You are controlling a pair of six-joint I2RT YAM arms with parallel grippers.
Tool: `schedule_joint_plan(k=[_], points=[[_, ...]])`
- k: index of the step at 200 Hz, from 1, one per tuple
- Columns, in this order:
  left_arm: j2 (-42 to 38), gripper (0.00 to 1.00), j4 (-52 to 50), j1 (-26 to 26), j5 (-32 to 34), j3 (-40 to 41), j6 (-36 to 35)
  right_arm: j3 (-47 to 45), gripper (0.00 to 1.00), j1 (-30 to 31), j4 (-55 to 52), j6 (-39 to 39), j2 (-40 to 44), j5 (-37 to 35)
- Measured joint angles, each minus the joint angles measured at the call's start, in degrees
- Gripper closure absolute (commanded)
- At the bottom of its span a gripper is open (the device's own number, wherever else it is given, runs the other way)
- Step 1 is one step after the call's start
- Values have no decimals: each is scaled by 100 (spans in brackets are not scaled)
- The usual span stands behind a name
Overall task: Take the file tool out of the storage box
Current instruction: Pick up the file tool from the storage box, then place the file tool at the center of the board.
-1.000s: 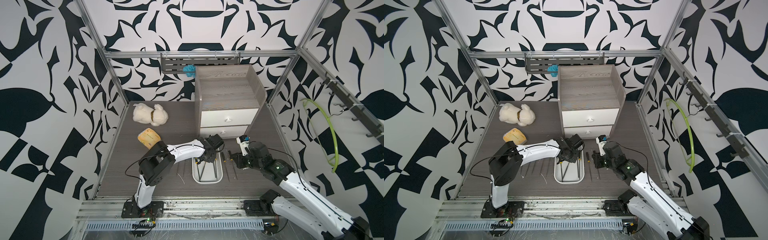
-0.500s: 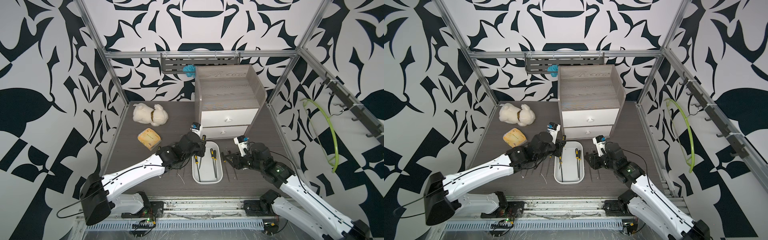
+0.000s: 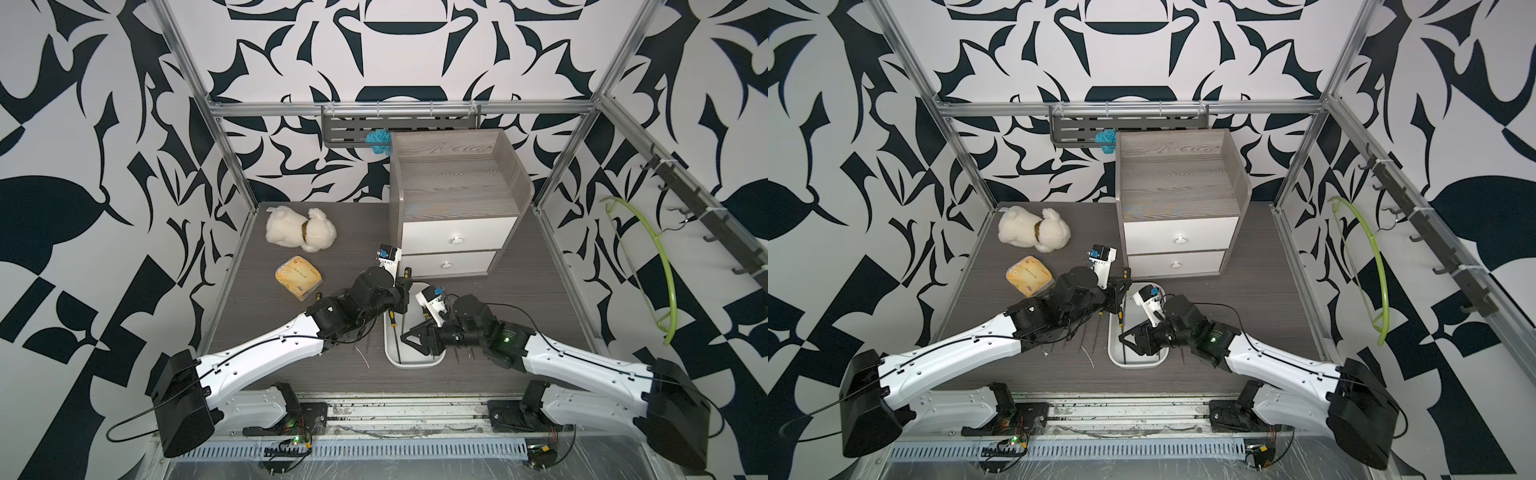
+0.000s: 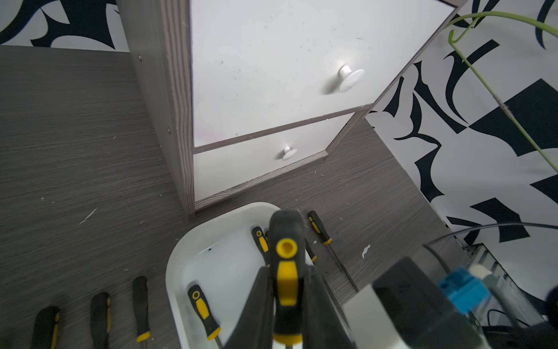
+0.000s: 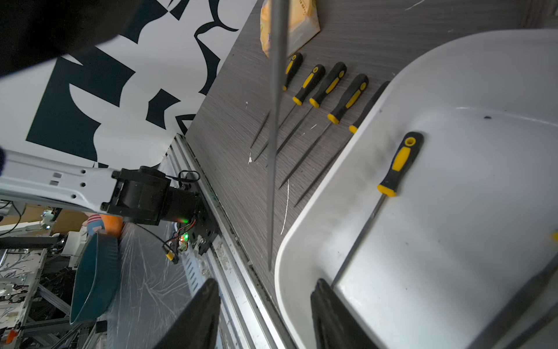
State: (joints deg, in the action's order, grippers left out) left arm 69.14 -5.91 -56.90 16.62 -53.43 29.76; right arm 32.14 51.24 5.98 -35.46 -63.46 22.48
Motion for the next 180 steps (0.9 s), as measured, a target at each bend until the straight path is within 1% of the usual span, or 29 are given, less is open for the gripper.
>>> schedule_joint_plan(k=[11, 30, 46, 63, 71, 77, 101, 104, 110, 117, 123, 128, 132, 137, 147, 158, 164, 167, 180], points=[[0, 100, 17, 0, 0, 11, 15, 70, 57, 0, 59, -13, -157, -70], [0, 100, 17, 0, 0, 22, 33, 157, 74, 0, 149, -22, -249, -197], [0, 100, 39, 0, 0, 28, 52, 201, 81, 2, 240, 37, -247, -286], [0, 100, 57, 0, -4, 63, 85, 247, 85, 0, 297, 35, -275, -350], [0, 100, 63, 0, -4, 83, 90, 267, 92, 0, 304, 46, -302, -363], [-2, 100, 79, 0, -4, 109, 98, 278, 100, 0, 321, 44, -334, -374], [-2, 100, 46, 2, 4, 149, 138, 284, 100, 0, 356, 50, -472, -417], [-4, 98, 37, 4, 7, 151, 146, 284, 100, 0, 361, 50, -476, -417], [-4, 90, 31, 4, 7, 151, 151, 284, 100, 2, 367, 50, -483, -428], [-2, 79, 31, 4, 7, 149, 153, 289, 100, 2, 363, 50, -483, -435], [-2, 68, 33, 4, 9, 151, 151, 297, 100, 2, 339, 52, -481, -439], [-4, 56, 33, 4, 9, 149, 138, 308, 100, 2, 304, 57, -470, -461], [-2, 44, 39, 4, 7, 151, 146, 319, 100, 2, 256, 59, -461, -483], [-4, 35, 37, 4, 48, 149, 146, 337, 100, 2, 151, 55, -433, -542], [-4, 25, -2, 24, 103, 149, 142, 374, 100, 2, -151, 57, -313, -680], [-9, 17, -31, 52, 129, 151, 173, 492, 100, 2, -669, 55, -146, -887], [-35, 16, -44, 50, 131, 149, 186, 592, 100, 2, -1029, 66, -50, -1058], [-59, 11, -63, 46, 133, 151, 131, 658, 100, 2, -1248, 74, 11, -1154], [-192, 3, -74, 24, 149, 184, 111, 953, 100, 2, -2129, 111, 214, -1534]])
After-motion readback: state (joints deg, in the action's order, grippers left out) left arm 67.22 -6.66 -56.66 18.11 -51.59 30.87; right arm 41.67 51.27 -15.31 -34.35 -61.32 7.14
